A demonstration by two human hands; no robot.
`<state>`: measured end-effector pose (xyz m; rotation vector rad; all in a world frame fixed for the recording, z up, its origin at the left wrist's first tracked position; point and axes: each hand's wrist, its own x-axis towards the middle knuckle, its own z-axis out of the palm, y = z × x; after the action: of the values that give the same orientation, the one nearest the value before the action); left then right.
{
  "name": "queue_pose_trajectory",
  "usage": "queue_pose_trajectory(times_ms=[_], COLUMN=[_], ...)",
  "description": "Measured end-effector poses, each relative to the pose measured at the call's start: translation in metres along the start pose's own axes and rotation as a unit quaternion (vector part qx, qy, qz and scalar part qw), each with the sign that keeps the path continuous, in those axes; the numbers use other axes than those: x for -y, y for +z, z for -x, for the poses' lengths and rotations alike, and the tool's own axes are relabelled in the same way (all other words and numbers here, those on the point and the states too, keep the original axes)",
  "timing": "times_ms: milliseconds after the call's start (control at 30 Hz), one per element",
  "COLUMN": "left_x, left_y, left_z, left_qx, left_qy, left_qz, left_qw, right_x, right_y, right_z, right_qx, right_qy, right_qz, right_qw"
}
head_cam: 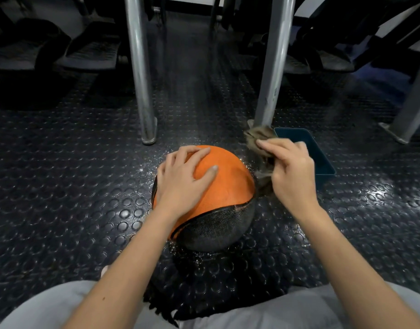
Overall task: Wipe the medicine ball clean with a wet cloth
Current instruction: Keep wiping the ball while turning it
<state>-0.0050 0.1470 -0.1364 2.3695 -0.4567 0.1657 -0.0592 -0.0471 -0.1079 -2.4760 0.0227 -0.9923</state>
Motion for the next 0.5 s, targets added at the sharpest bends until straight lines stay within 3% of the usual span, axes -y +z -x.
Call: queue_pose_trajectory(times_ms=[100,233,300,400,467,500], left_x=[0.0,-0.002,-0.002,0.001,0.001,0.001], left_y=[0.002,0.003,0.002,-0.001,0.0,0.0], left_z=[-0.001,-0.001,-0.001,-0.005,-0.006,-0.006], left_qx=[-0.001,0.004,0.008,0.009,0.013,0.012], left_qy=[0.011,0.007,0.007,0.001,-0.001,-0.001], left_qz=[-0.005,-0.008,-0.007,0.003,0.002,0.004], left_qw=[1.0,1.0,1.0,1.0,1.0,1.0], right_x=[0.018,-0.007,-0.007,0.017,0.019,0.013], right_y=[0.014,0.014,-0.004,-0.013,0.003,0.014], right_z=[0.02,0.013,0.004,0.0,0.012,0.018], right_qx=[0.057,0.142,0.082,-0.047,-0.019,0.035], right_qy=[-0.1,0.026,0.063,-0.039,-0.092,-0.07], right_qz=[-0.039,0.014,0.013,-0.039,-0.031,-0.014], right_qw=[0.993,0.989,0.995,0.997,0.995,0.997])
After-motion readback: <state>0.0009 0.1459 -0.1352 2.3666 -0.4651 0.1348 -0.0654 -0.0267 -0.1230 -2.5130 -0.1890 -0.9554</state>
